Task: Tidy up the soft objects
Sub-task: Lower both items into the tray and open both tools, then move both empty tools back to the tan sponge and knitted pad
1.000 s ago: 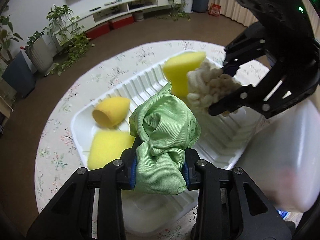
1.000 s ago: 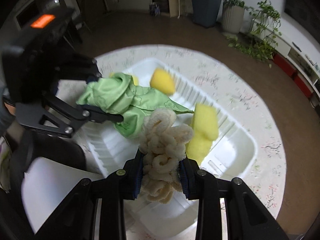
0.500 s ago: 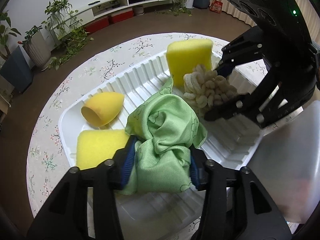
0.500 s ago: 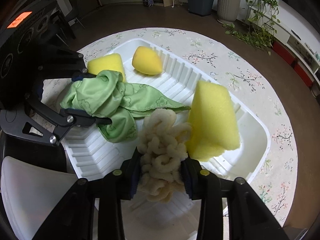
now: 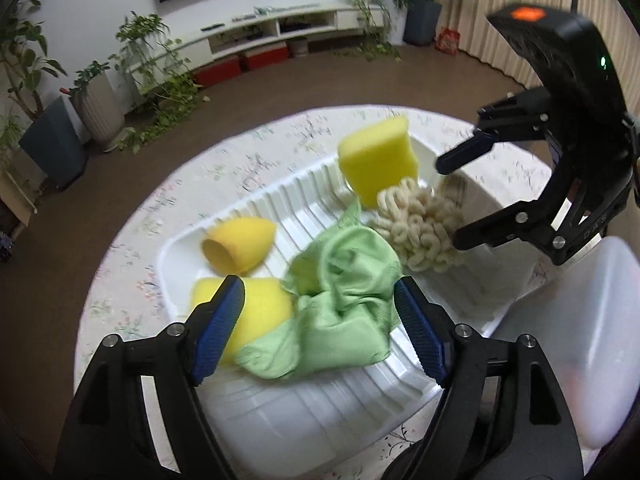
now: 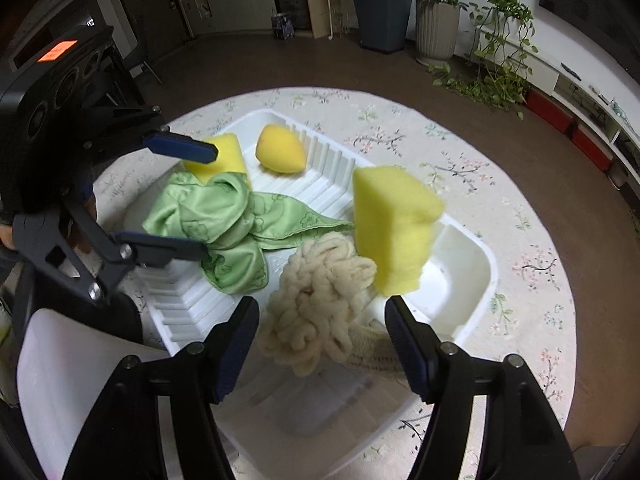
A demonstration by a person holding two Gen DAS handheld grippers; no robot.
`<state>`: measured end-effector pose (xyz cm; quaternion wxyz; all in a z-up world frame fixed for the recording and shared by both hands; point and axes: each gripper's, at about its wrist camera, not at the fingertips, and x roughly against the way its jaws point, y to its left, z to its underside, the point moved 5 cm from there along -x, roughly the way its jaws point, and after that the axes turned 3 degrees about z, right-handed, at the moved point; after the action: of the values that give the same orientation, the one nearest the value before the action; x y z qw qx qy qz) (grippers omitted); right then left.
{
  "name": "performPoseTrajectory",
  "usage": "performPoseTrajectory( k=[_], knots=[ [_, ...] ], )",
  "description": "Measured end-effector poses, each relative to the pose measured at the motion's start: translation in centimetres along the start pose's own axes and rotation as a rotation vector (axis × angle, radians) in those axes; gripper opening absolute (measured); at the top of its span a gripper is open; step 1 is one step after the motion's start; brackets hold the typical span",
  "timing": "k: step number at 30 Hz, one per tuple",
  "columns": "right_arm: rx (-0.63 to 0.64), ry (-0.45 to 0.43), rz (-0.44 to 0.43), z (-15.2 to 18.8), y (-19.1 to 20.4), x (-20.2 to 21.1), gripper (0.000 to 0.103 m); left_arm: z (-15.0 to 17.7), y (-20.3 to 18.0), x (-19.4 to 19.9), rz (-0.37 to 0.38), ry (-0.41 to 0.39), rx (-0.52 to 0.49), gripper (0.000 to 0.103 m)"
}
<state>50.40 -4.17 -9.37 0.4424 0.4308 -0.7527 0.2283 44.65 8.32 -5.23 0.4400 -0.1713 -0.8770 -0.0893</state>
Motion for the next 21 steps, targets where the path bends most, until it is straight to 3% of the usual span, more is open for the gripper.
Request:
performPoseTrajectory(
  k=[3,8,12,13,21],
  knots=[
    [-0.021,-0.033,0.005,0.3,-0.6,1.3,0.074,0.0,1.2,2.0,-0.006,-0.052,0.042,0.077],
    [-0.102,-0.121,0.02,1.3,-2.5,4.9,0.083,1.3,3.0,5.6,-0.011,-0.134,0.136,0.09],
    [-0.161,-0.16,0.055,3.4,-3.4,7.4,0.097,3.1,3.3,7.0,-0.044,-0.146,0.18,0.096],
    [-0.174,-0.167,0.059,3.8,-3.6,7.7,0.103,3.5,3.4,7.5,-0.05,-0.153,0.196,0.103],
    [-0.297,-0.256,0.147,7.3,-4.5,12.0,0.103,6.0,3.3,12.2,-0.129,-0.267,0.237,0.103]
  ],
)
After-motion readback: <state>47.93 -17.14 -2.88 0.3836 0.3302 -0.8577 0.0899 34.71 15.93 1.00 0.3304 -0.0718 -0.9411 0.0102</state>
